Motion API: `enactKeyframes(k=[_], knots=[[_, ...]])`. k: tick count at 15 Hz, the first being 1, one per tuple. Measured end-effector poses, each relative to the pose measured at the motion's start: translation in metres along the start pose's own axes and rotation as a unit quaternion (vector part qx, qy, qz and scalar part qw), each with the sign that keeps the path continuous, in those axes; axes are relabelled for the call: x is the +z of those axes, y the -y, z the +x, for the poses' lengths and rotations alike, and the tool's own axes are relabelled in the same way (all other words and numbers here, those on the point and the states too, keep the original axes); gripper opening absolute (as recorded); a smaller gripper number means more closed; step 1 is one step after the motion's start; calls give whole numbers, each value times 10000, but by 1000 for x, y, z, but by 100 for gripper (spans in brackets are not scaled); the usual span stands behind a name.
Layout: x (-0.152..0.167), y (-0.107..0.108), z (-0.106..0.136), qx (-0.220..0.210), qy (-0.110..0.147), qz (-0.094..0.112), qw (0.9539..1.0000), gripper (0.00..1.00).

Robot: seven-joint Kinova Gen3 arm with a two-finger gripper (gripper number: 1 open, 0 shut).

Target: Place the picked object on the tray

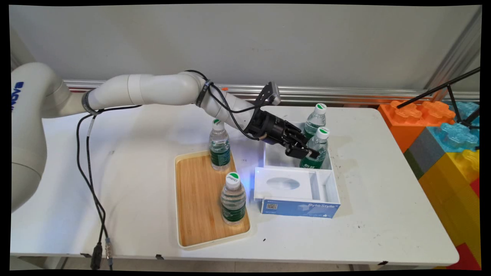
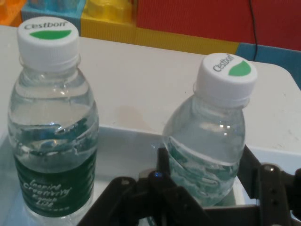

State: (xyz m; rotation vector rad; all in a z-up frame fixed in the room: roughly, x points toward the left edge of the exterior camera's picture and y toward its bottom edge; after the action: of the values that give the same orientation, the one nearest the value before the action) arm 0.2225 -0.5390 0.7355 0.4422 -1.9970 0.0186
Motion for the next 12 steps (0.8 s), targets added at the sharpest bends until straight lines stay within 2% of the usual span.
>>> enactKeyframes(k=[12], knots=[[-10,-2,12,34,-81,1,10000,0]])
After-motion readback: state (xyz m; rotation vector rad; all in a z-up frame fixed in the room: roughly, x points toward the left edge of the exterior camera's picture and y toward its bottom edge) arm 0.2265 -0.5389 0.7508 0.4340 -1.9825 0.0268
